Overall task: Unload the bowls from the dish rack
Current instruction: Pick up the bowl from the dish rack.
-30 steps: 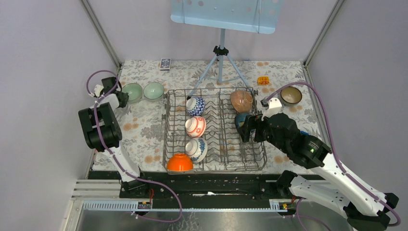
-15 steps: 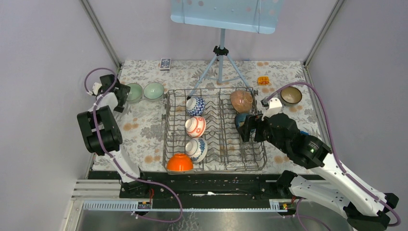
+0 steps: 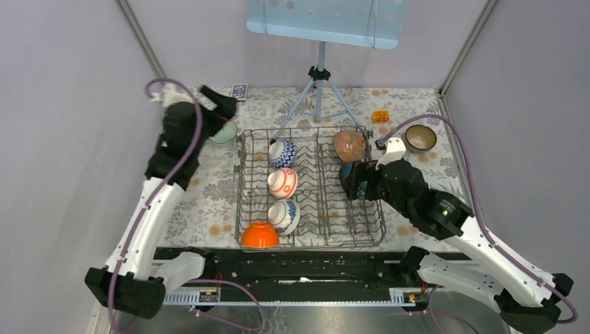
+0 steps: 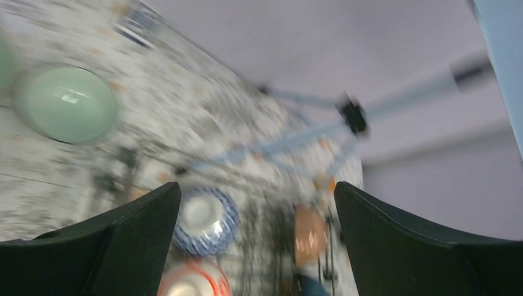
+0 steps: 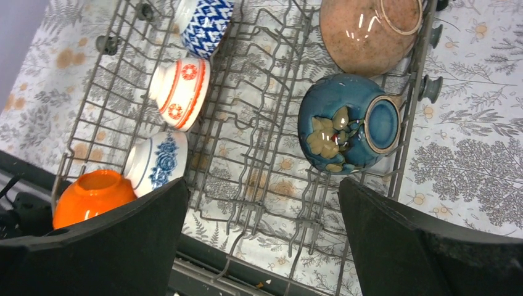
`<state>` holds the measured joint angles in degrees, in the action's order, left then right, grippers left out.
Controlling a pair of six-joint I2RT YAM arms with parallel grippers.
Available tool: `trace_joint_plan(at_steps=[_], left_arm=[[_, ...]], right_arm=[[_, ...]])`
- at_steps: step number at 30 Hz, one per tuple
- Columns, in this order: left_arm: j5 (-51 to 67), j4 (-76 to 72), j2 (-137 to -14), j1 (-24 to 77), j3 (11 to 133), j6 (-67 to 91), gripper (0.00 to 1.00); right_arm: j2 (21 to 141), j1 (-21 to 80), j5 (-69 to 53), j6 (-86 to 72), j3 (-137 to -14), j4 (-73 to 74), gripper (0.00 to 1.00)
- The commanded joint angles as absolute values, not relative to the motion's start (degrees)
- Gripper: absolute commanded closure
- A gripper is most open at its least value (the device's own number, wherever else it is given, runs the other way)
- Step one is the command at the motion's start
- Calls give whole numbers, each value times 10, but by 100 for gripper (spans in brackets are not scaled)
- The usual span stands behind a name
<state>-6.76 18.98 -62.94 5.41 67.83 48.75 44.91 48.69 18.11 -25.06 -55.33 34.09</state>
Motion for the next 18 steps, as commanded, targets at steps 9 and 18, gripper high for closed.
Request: trace_joint_plan(at_steps=[9, 18], left_arm=[[-321, 258, -655, 533, 685, 326, 1], [-258, 186, -699, 585, 645, 304, 1]], right_arm=[[458, 487, 319, -263, -553, 241, 0], [515, 483, 435, -277, -542, 294, 0]])
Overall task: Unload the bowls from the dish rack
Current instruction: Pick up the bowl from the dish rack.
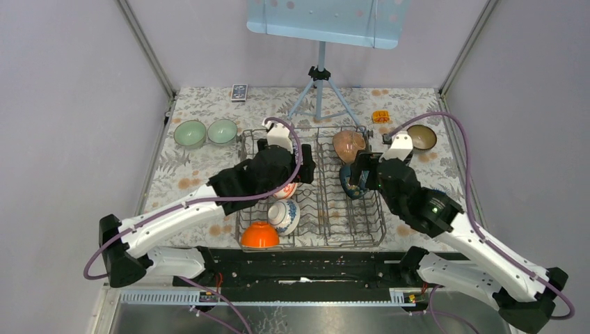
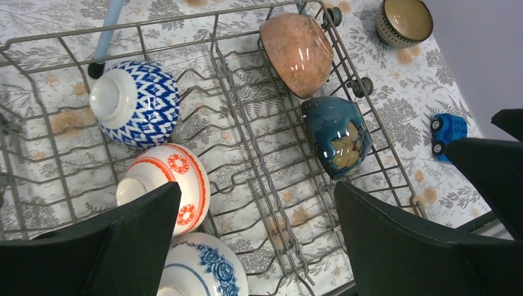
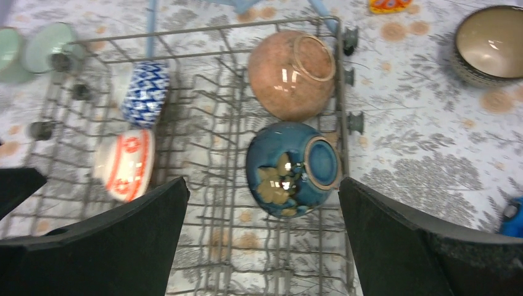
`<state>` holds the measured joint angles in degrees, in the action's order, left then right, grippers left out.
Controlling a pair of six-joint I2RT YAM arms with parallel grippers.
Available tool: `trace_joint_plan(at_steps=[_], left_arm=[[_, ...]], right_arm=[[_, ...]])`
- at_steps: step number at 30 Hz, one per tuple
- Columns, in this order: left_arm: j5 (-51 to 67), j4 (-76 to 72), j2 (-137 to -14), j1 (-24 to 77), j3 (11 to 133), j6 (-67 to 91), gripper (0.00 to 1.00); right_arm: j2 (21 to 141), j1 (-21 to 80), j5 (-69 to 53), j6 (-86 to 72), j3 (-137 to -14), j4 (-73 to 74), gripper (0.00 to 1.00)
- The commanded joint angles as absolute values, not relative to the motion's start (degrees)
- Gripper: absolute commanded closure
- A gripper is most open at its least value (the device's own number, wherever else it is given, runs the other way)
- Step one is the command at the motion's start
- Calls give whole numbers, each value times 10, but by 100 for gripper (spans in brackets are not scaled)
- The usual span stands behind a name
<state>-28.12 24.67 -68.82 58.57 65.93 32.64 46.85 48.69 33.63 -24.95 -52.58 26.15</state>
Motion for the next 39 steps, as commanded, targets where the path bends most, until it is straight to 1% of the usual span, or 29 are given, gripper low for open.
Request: trace_joint_plan(at_steps=[1, 4, 8, 12, 17, 20, 23, 29, 32, 39], left_arm=[[-243, 168, -700, 585, 638, 301, 1], [-202, 97, -698, 584, 608, 312, 1], [-133, -16, -715, 580, 568, 355, 1], [-96, -43, -760, 573, 570, 412, 4], [31, -113, -817, 527, 548, 508, 7], [93, -175, -847, 502, 519, 562, 9], [110, -245, -861, 497, 488, 593, 9], [143, -276, -904, 496, 488, 619, 11], [151, -307, -916, 496, 478, 634, 12], [155, -310, -941, 497, 492, 631, 16]], right_arm=[[532, 475, 437, -289, -551, 310, 2], [566, 446, 391, -314, -569, 326, 7], [562, 424, 333, -315, -538, 269, 8], [555, 391, 331, -338, -530, 287, 10], [545, 346, 277, -337, -514, 294, 11], [526, 307, 226, -343, -485, 273, 17], [517, 267, 178, -352, -460, 259, 23], [497, 203, 79, -371, -399, 199, 34], [485, 198, 44, -378, -375, 158, 36], [512, 197, 30, -386, -374, 128, 41]])
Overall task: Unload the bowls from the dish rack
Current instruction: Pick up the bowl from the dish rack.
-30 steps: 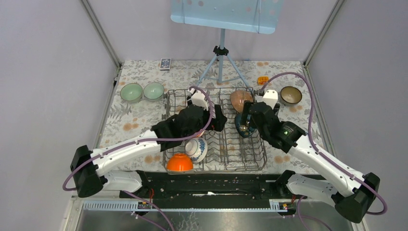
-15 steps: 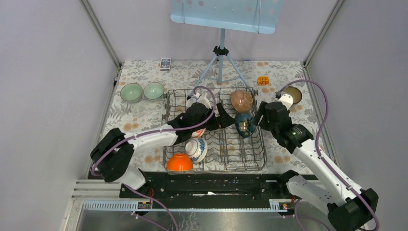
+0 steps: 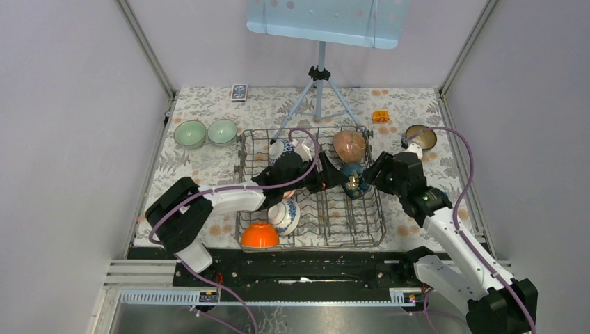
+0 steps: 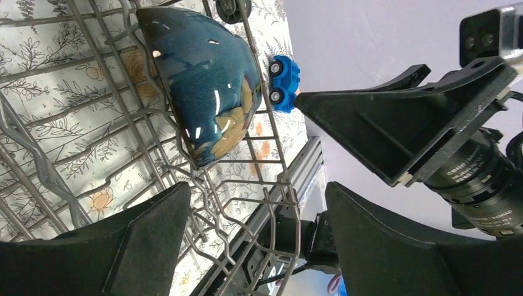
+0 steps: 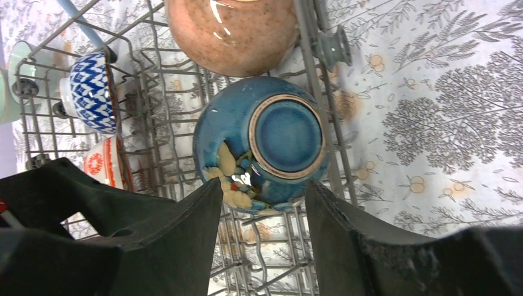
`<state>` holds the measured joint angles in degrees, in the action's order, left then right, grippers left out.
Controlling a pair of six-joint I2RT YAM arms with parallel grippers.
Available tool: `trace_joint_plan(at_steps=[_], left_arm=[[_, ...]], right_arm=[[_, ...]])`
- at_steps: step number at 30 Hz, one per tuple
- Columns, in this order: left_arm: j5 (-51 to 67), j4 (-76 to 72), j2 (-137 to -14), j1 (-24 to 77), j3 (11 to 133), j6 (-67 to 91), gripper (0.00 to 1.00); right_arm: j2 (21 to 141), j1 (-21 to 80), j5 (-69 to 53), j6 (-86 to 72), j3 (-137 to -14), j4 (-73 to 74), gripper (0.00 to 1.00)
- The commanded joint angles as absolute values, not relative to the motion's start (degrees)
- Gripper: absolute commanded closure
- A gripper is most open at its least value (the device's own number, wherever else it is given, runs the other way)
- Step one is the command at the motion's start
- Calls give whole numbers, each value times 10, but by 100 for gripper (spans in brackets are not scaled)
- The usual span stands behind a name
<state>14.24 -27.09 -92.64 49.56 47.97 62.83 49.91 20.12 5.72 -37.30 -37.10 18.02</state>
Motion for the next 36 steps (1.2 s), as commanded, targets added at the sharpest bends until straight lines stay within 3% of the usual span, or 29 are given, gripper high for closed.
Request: trace_joint_plan(at_steps=[1, 22, 36], left_arm=[[151, -296, -946, 497, 499, 626, 17], [158, -318, -1001, 495, 532, 612, 30], [178, -410, -1033, 495, 527, 624, 48]], right_arm=[[518, 196, 30, -389, -375, 123, 41], [577, 150, -53, -411, -369, 75, 49], [577, 141, -75, -422, -359, 67, 51]])
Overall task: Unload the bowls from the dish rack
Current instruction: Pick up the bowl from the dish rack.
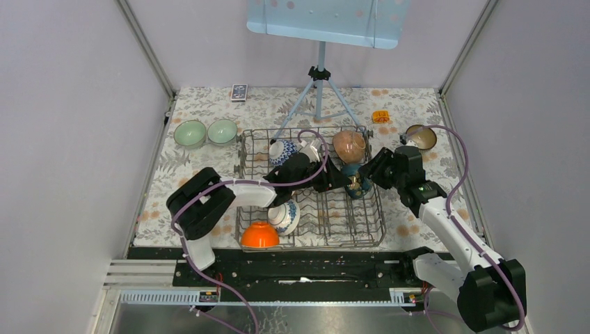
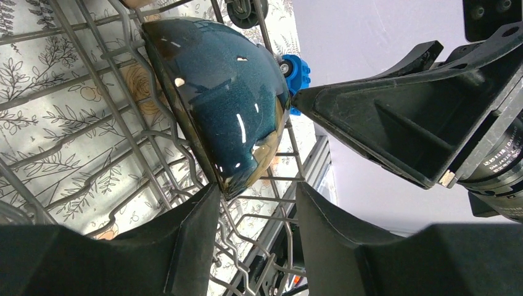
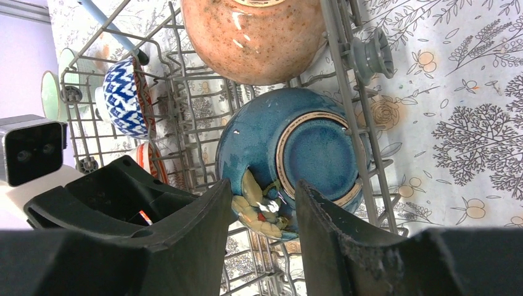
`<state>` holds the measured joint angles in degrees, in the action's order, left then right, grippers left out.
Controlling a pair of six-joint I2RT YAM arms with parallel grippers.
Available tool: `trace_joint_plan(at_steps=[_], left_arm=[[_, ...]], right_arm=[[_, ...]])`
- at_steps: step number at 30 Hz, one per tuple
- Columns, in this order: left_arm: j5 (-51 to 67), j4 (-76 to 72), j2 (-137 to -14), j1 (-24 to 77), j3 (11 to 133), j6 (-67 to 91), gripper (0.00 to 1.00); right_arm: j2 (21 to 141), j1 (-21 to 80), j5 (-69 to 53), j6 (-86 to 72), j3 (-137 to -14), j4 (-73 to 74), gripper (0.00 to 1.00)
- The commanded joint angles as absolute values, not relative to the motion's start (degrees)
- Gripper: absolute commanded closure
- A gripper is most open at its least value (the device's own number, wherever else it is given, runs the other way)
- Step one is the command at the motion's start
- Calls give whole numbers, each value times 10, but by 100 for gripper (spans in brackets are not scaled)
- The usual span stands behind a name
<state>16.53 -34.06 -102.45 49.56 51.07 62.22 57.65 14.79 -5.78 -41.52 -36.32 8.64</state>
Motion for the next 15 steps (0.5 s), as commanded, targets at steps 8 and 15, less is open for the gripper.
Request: trace_joint_plan(at_steps=[8, 15], left_arm=[[190, -444, -1041, 495, 525, 628, 52], [188, -456, -1052, 495, 527, 630, 52]], right_arm=[[581, 138, -80, -424, -354, 63, 52], [587, 136, -86, -424, -352, 61, 51]])
